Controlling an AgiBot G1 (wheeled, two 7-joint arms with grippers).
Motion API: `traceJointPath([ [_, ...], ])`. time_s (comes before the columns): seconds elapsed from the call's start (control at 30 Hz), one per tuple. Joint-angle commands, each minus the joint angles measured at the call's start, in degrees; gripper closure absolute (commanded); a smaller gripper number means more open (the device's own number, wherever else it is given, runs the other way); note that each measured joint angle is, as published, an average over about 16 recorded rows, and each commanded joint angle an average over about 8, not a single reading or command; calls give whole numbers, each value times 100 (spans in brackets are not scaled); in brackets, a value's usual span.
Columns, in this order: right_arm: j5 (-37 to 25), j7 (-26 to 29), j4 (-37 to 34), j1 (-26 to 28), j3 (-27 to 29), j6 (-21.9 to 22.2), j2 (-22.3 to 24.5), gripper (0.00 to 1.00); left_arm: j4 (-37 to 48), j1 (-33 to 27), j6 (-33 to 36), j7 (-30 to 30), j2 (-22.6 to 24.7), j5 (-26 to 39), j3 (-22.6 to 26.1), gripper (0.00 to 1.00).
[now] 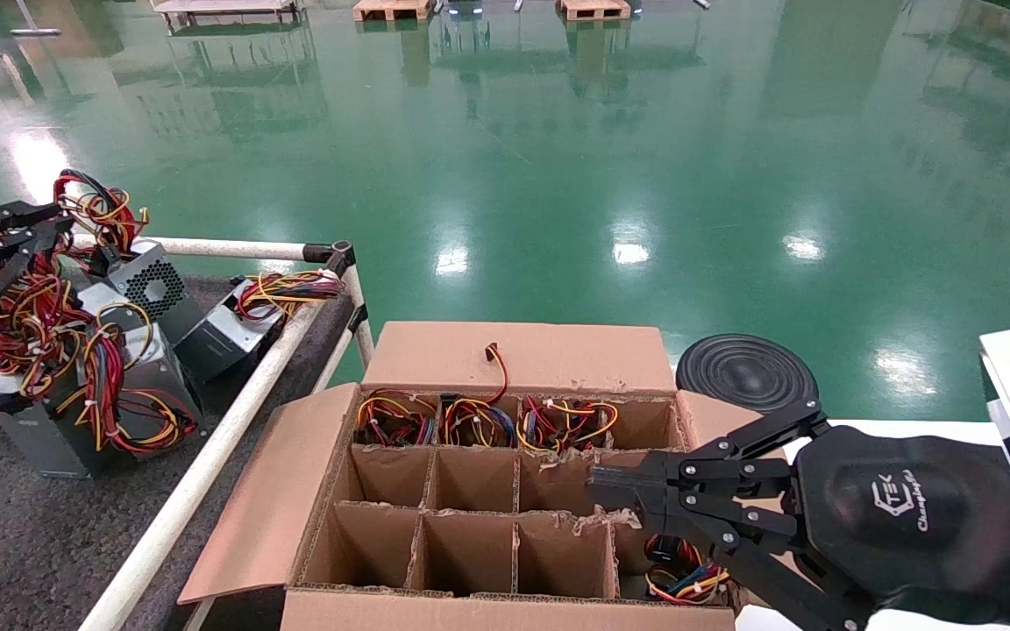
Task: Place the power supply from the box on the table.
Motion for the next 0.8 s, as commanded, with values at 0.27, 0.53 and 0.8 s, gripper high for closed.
traceJointPath([
  [0.27,0,0,0,0,0,0,0,100,-176,-6,39,-77,-133,52,54,0],
  [0.53,0,0,0,0,0,0,0,100,-346,15,40,-150,-300,92,97,0],
  [0.8,0,0,0,0,0,0,0,100,-537,55,-59,-231,-433,117,125,0],
])
